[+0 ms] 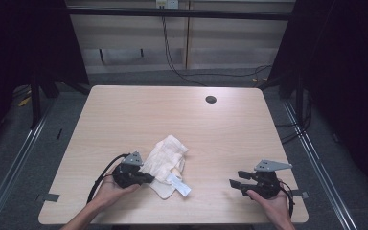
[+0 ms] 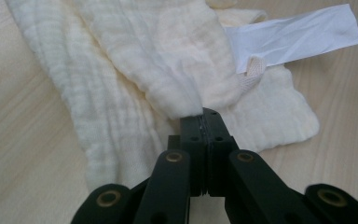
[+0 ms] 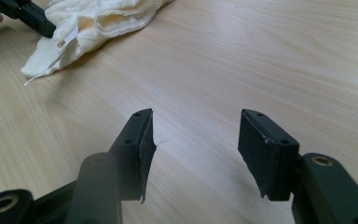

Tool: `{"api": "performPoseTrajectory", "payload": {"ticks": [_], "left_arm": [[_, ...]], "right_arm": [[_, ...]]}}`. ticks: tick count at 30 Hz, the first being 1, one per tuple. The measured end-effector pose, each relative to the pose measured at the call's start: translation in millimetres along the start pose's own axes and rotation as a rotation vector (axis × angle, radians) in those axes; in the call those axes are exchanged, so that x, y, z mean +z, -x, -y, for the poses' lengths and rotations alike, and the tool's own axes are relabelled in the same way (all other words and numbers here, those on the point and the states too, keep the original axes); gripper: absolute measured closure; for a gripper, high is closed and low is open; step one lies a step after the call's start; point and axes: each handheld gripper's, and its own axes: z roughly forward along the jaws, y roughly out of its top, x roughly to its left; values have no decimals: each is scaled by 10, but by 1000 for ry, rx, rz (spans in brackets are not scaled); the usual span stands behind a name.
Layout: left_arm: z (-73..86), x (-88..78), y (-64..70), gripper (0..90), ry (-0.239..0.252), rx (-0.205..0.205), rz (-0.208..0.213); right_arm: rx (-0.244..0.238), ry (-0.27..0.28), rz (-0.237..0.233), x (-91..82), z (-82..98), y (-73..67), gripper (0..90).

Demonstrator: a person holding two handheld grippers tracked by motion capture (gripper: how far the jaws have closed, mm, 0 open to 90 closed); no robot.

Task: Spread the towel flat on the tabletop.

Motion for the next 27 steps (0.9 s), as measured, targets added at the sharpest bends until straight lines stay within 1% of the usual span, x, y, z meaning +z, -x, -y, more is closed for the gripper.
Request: {"api": "performPoseTrajectory", "payload": {"ticks": [1,2,3,4,5,6,7,8,9,10,13,16,18,20,22,24,27], "left_arm": [[14,-19,-2,844,-3,-6,8],[23,-32,2,821,-1,-2,8],[26,-43,16,792,9,10,-8],[16,-68,17,747,10,18,-13],[8,-77,5,724,25,10,10],[1,-90,-4,703,36,1,20],[-4,-100,-5,678,51,-4,20],[-10,-116,-11,661,53,-8,25],[-8,-122,-20,648,73,-22,33],[-12,-140,-29,633,78,-33,32],[-16,-196,-53,601,95,-41,25],[5,-270,-83,575,125,-66,28],[20,-288,-90,573,124,-65,11],[26,-297,-97,573,126,-70,7],[23,-315,-104,574,142,-71,-3],[5,-318,-113,583,160,-81,-4],[-58,-247,-149,561,156,-80,-14]], "right_arm": [[-3,-3,-2,8,-3,-19,454],[-11,-10,-5,22,-7,-32,455],[-18,-15,-8,41,-16,-47,459],[-23,-24,-15,59,-31,-69,467],[-33,-28,-17,81,-51,-96,472],[-43,-33,-25,107,-73,-127,486],[-51,-39,-43,136,-100,-157,501],[-63,-47,-59,168,-130,-190,511],[-72,-50,-72,207,-160,-225,526],[-82,-51,-85,257,-192,-258,539],[-117,-64,-113,429,-310,-359,576],[-143,-54,-142,596,-466,-454,606],[-156,-41,-165,709,-570,-503,628],[-170,-44,-177,835,-654,-546,648],[-184,-45,-198,970,-711,-578,669],[-188,-48,-215,1088,-742,-618,675],[-200,-75,-228,1240,-760,-671,664]]}}
